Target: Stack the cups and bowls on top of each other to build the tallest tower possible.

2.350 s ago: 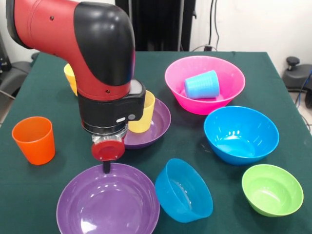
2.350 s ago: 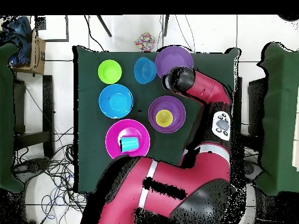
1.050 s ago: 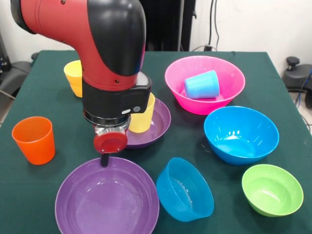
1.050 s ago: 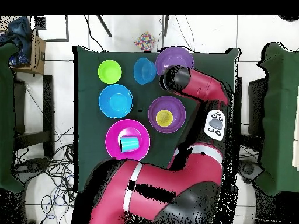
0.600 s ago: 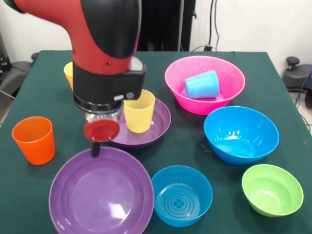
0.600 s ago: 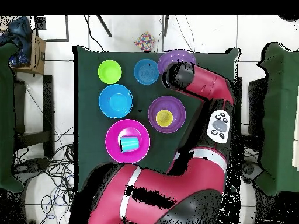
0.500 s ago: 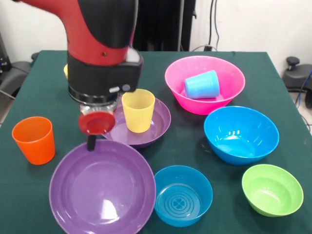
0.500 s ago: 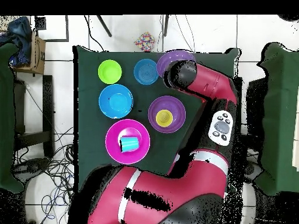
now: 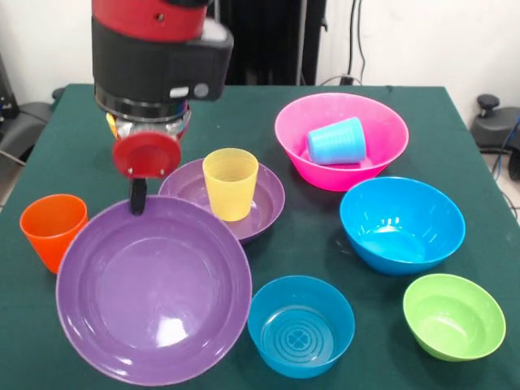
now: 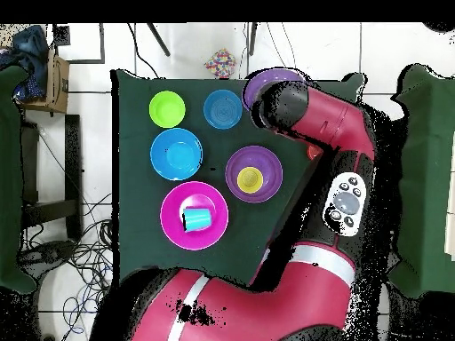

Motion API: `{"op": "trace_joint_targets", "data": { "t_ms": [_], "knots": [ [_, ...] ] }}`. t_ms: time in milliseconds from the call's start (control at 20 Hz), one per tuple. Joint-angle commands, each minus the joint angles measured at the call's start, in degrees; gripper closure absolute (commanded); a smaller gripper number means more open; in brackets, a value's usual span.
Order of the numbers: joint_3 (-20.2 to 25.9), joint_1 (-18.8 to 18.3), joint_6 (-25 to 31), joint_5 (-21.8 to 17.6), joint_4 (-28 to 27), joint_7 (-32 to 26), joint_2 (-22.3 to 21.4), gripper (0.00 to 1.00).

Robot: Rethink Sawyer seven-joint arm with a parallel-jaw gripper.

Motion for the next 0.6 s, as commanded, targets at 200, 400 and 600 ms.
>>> {"op": "trace_joint_targets", "data": {
  "t_ms": [200,400,600],
  "knots": [
    [1.3,3.4,8.4,-2.9,3.2,0.0,-3.7,1.0],
    [1.1,3.6,7.9,-2.5,4.0,0.3,-4.4,1.0],
    [0.7,4.5,7.4,-2.3,5.5,1.2,-5.5,1.0]
  ]
}}
